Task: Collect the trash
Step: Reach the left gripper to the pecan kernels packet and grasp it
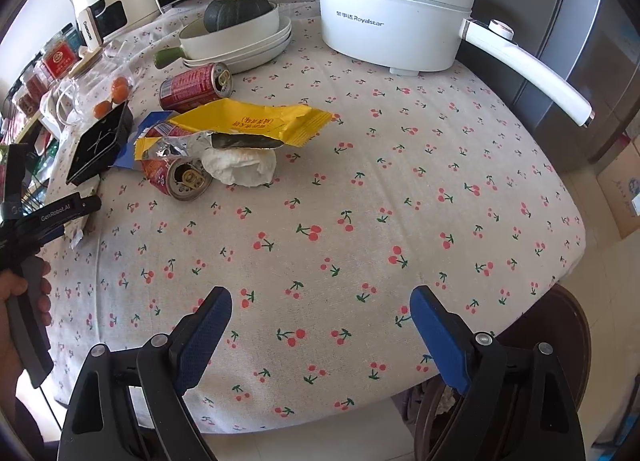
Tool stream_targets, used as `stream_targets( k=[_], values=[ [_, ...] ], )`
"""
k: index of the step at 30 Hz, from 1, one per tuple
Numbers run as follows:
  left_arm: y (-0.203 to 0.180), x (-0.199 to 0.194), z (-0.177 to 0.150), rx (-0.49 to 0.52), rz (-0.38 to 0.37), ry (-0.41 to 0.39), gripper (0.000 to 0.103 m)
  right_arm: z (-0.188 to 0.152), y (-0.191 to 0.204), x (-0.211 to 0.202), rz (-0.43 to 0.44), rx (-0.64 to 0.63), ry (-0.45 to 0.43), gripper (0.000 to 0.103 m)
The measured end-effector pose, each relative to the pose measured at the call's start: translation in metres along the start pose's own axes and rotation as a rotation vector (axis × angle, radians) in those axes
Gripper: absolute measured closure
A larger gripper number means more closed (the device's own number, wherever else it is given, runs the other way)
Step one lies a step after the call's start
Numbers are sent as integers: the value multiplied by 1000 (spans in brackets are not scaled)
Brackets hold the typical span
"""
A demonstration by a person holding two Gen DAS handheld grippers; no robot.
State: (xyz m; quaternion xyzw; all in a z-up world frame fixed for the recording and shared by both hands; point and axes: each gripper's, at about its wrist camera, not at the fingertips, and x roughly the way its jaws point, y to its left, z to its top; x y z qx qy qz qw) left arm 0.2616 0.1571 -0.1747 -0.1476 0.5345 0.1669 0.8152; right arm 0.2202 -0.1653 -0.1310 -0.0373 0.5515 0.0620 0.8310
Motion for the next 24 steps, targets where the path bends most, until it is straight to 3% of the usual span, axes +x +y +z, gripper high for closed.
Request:
stream_targets(
  k=[1, 5, 12, 17, 24],
  values=[
    [0, -1, 0, 11, 11, -16, 7, -1, 0, 0, -7, -6, -1, 11],
    [1, -6, -1, 45, 15, -27, 31, -4, -1, -2, -33, -32, -7, 11],
    [9, -19, -7, 87, -65, -7, 55, -8, 5, -4, -51, -58, -10, 11],
    [14, -28, -15, 123, -120, 24, 60, -9, 14, -7, -27, -65, -14, 11],
    [18, -52, -20, 172, -183, -4, 62, 14, 17, -4, 3, -24, -6, 11]
  ],
)
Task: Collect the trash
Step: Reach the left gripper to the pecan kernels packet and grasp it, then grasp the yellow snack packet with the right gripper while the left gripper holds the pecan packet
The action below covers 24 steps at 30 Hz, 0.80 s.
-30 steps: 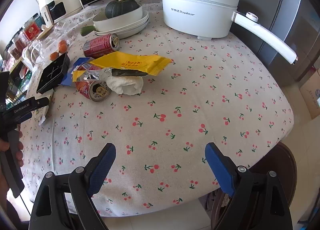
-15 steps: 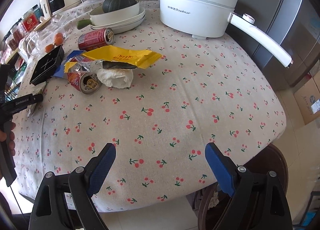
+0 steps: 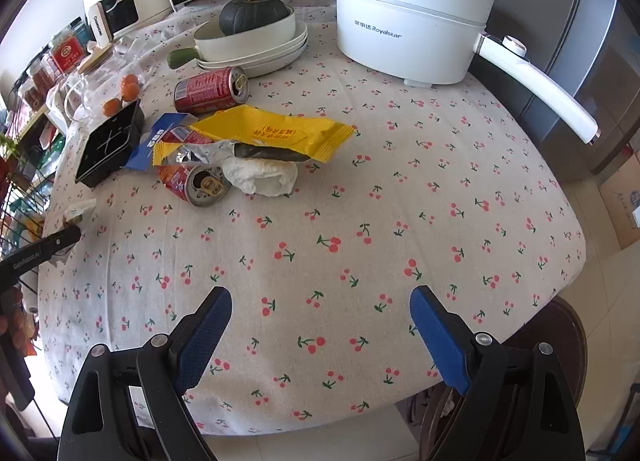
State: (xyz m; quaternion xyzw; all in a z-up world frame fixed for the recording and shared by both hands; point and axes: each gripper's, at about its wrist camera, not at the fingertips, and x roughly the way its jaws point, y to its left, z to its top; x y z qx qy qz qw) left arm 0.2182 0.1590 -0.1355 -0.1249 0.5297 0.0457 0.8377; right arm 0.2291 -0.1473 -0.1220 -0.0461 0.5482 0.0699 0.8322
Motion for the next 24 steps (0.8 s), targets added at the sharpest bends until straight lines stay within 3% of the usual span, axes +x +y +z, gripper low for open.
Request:
stream_targets(
  k=[9, 16, 18, 24],
  values=[
    [0, -28, 3, 21, -76, -52, 62, 75, 0, 5, 51, 104, -55, 11],
    [-15, -33, 3, 79, -86, -65, 62, 96, 21, 37, 169, 154, 5, 8],
    [-17, -32, 3, 81, -94, -62, 62, 97, 36, 42, 139, 102, 3, 0],
    [-24, -29, 2, 96, -94, -53, 62, 97, 52, 68, 30, 15, 30, 0]
  ],
)
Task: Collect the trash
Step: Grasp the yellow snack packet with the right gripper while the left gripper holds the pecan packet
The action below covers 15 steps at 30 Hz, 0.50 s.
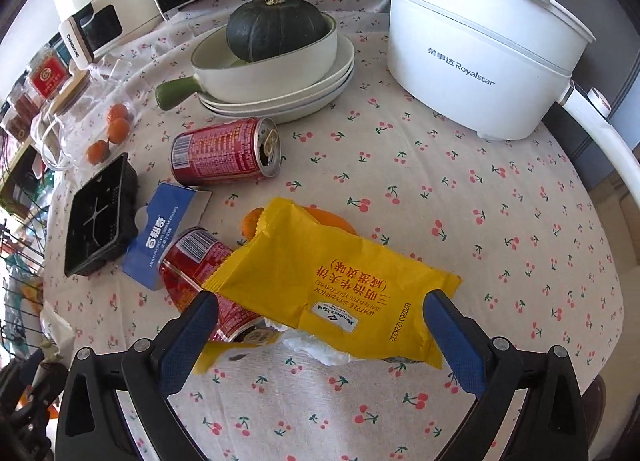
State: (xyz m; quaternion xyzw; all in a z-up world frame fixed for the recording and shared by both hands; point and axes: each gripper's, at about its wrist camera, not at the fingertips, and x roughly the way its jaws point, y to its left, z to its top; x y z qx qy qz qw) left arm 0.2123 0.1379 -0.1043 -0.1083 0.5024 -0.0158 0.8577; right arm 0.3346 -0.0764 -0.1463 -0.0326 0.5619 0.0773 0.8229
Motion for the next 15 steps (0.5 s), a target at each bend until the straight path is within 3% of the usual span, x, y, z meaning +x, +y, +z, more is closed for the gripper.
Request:
stream_targets(
  k=[5, 7, 12, 15],
  values=[
    [-1, 2, -1, 4, 8, 7, 62, 0, -20, 16, 30, 81, 19, 5],
    [0, 2, -1, 5, 9, 6, 62, -2, -30, 17, 56, 110, 25, 26],
    [-1, 0, -3, 9, 7, 4, 62, -9, -49, 1, 101, 138, 1, 46],
    [-3, -3, -4, 12, -2, 0, 62, -13, -60, -15, 138, 155, -26, 51]
  ],
)
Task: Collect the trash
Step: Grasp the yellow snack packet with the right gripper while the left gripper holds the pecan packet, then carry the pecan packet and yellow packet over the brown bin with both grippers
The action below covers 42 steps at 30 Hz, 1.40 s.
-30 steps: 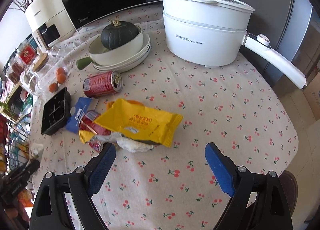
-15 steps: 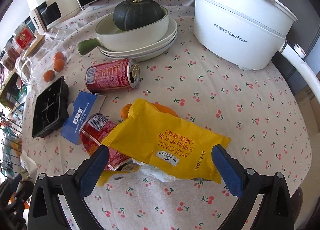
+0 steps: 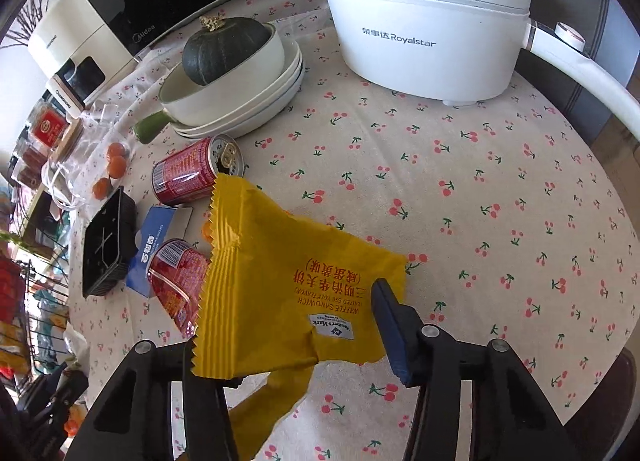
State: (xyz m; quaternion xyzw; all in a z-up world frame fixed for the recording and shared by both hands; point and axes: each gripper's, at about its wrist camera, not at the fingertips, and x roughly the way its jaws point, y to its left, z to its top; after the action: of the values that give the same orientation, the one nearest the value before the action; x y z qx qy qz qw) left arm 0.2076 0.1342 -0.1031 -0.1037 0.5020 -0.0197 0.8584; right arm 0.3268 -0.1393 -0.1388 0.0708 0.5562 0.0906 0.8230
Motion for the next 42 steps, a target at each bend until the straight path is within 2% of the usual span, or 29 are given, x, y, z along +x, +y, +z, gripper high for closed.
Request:
stream_targets(
  k=[3, 5, 7, 10, 17, 23, 30, 42],
  values=[
    [-4, -5, -2, 6, -9, -8, 62, -5, -10, -21, 42, 23, -33, 51],
    [-7, -8, -3, 11, -15, -13, 62, -9, -18, -31, 51, 34, -46, 55],
    [-9, -10, -4, 14, -19, -17, 62, -12, -22, -37, 24, 25, -52, 75],
    [-13, -13, -6, 10, -34, -17, 62, -16, -34, -37, -38, 23, -49, 87],
    [-29, -16, -11, 31, -49, -21, 62, -28, -62, -50, -18, 77, -74, 90],
    [-47, -20, -15, 71, -68, -25, 62, -46, -66, -83, 6, 39, -106, 90],
    [-71, -28, -25, 113, -104, -35, 62, -88, -90, -123, 22, 54, -114, 90],
    [-136, -32, -54, 247, -157, -36, 62, -158, -150, -162, -30, 121, -86, 90]
  ],
)
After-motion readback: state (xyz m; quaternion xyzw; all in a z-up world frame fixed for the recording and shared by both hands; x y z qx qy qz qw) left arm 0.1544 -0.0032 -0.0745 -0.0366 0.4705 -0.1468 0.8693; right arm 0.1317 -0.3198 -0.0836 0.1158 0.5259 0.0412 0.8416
